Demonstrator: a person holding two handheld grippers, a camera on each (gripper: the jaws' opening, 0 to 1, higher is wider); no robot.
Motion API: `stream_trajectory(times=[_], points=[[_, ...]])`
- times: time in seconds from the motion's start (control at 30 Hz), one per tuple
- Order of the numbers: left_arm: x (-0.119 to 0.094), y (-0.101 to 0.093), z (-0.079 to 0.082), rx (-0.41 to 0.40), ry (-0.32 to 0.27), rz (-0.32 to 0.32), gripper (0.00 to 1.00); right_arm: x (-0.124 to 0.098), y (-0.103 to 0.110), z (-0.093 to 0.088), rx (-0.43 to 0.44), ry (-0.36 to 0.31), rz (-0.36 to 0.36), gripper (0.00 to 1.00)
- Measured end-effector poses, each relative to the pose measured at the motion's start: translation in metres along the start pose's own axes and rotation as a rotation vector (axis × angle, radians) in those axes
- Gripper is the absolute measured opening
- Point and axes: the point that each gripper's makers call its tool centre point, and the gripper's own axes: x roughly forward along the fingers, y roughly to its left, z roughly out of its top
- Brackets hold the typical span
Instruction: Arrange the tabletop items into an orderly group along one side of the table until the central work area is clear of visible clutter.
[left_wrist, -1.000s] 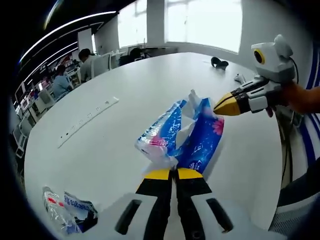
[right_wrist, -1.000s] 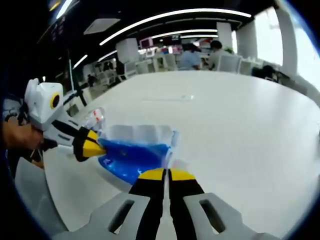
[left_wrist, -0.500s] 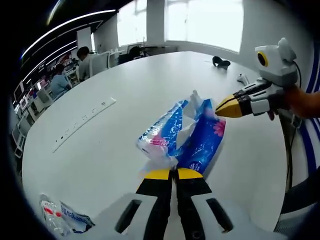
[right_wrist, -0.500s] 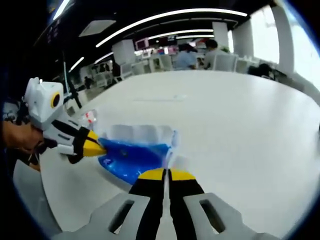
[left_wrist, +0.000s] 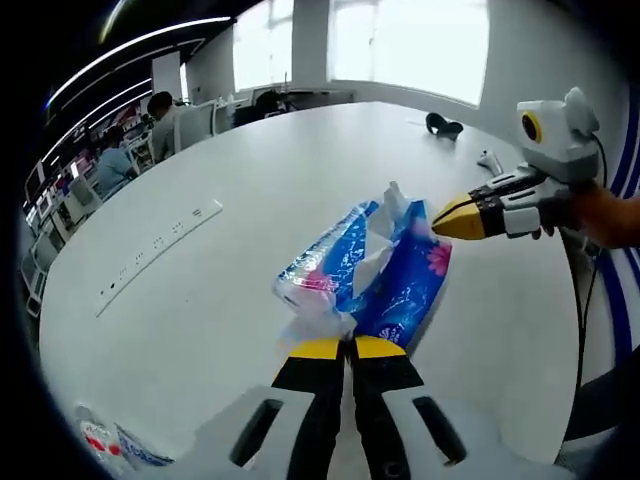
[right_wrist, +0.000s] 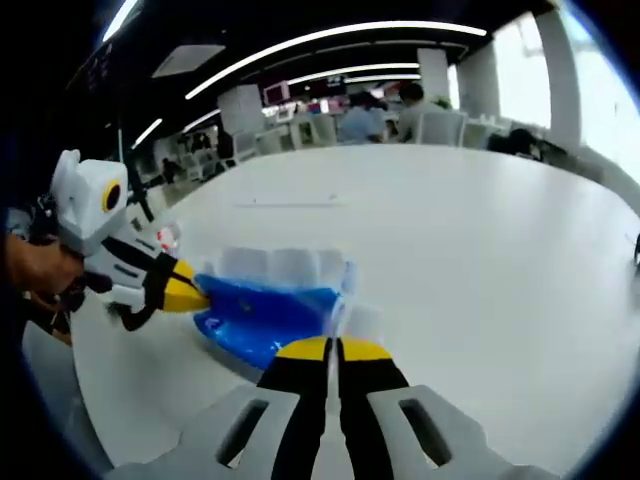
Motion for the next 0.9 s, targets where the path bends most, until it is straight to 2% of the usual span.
stream_trajectory(times=[0.57,0.7,0.9], points=[[0.026,-0.006,0.006,0.02,0.023,-0.02,0.02,0.008,-0.026,-0.007,-0.012,-0.026,-0.033,0.0],[0.033,-0.007,0.006,-0.007,0.036,-0.029,0.02,0.011,-0.032,-0.007,-0.008,-0.029,-0.039,0.0],[0.041,-0.004,0.01,0.016,0.036,-0.019,0.02,0.016,-0.039,-0.009,-0.009,-0.03,-0.043,0.0]])
